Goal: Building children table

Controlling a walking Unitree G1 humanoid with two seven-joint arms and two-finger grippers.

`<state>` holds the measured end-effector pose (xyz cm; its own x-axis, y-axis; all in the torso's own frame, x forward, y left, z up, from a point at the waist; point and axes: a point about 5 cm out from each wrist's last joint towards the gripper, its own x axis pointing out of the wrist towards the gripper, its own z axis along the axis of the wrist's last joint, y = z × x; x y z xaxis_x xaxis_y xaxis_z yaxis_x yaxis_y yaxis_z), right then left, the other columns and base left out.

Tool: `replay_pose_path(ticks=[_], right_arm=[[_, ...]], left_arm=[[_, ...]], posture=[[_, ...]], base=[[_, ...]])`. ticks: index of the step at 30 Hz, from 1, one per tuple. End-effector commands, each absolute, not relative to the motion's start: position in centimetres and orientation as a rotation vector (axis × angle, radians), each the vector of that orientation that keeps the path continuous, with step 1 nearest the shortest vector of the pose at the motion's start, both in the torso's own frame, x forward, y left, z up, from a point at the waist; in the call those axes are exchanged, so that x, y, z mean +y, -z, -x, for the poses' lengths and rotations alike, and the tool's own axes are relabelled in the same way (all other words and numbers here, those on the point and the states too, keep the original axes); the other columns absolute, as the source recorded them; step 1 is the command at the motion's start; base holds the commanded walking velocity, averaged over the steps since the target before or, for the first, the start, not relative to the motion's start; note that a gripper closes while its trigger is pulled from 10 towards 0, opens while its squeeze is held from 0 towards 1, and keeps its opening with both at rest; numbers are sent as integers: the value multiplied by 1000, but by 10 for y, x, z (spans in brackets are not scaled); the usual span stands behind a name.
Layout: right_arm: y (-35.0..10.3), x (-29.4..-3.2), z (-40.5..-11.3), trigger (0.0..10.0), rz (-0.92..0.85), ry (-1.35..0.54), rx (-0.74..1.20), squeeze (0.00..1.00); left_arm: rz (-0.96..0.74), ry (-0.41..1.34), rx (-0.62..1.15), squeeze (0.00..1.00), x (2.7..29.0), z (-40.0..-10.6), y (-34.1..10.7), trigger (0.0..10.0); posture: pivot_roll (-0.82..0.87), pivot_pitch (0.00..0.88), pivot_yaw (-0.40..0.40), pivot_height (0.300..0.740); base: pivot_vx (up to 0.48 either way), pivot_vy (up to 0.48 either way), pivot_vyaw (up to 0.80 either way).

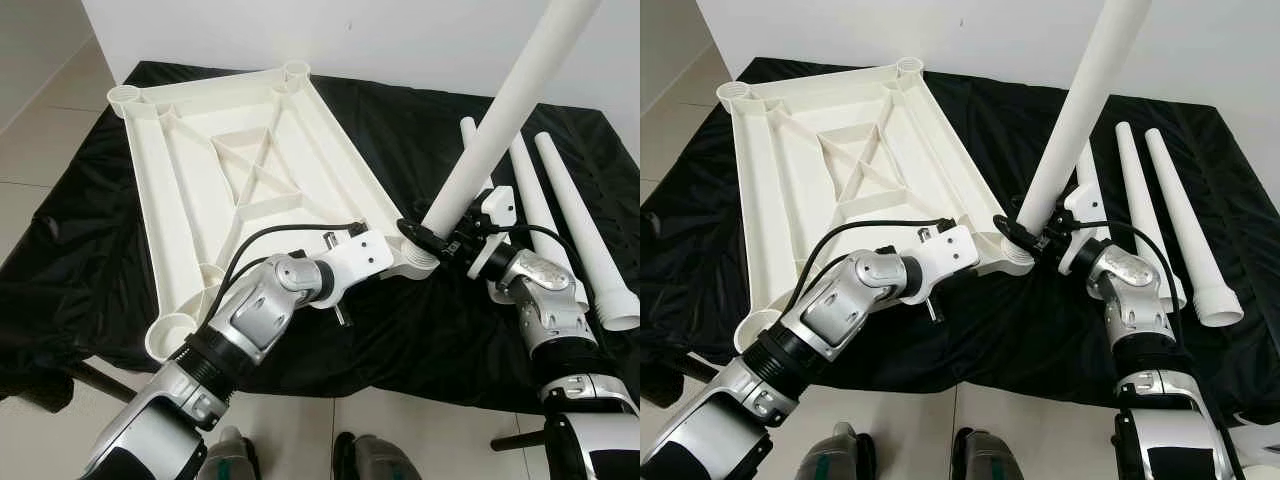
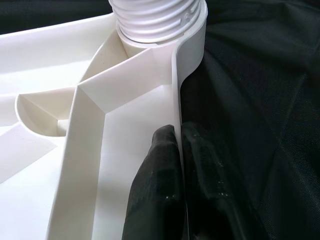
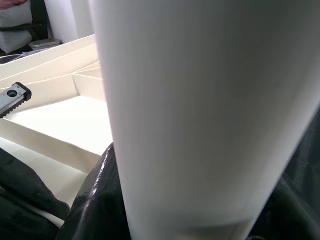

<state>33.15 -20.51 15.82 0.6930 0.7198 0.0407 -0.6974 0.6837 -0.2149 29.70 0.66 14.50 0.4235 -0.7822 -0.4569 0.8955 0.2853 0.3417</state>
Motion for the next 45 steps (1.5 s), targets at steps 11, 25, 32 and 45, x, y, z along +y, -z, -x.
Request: replay_pose_path(ticks=[11,25,32,45], right_arm=[[-154,-205,-327,10000,39,-576,-124,0],[-150,-172,-316,10000,5,-443,-140,0],[-155,-150,-310,10000,-40,-332,-174,0],[-158,-142,-305,10000,-65,-3,-158,0]], left_arm=[[-620,1100,237,0,12,-297,-140,10000],[-611,1092,237,0,12,-297,-140,10000],[-610,1089,233,0,12,-297,-141,10000],[-607,1081,230,0,13,-297,-142,10000]], posture=[[-34,71,-31,740],[-32,72,-37,740],[-33,74,-40,740],[-29,75,-43,740]], base=[[0,0,0],[0,0,0],[0,0,0],[0,0,0]])
